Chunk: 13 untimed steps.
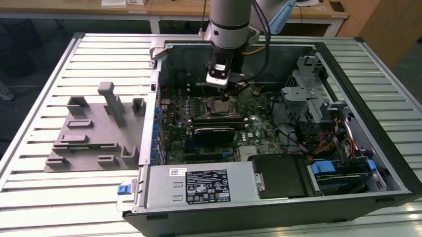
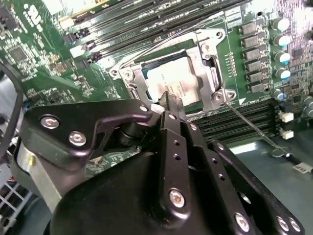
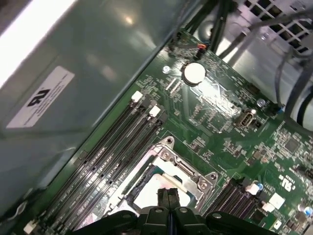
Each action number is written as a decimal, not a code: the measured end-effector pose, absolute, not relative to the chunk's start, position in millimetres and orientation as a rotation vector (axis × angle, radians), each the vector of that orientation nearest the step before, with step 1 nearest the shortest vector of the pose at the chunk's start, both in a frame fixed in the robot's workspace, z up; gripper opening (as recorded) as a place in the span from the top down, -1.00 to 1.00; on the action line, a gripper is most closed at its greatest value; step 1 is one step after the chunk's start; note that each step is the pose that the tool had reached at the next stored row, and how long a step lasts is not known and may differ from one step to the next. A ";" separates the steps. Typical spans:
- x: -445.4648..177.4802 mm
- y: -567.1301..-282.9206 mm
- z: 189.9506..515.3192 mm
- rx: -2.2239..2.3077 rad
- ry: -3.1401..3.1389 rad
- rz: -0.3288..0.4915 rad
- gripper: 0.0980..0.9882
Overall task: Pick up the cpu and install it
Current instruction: 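Close the cpu cover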
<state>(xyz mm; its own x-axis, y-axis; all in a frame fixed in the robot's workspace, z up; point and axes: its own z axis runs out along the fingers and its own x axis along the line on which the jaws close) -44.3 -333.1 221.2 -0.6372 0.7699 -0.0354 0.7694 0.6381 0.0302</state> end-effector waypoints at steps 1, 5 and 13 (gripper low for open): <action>-44.3 -333.0 221.1 1.300 2.811 0.020 0.98; -44.5 -333.1 221.2 1.228 2.843 0.021 0.98; -44.7 -333.1 221.1 1.059 2.911 0.025 0.98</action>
<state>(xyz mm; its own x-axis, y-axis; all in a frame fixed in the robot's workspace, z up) -44.7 -333.1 221.1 -0.7653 0.6427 -0.0354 0.6420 0.7661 0.0302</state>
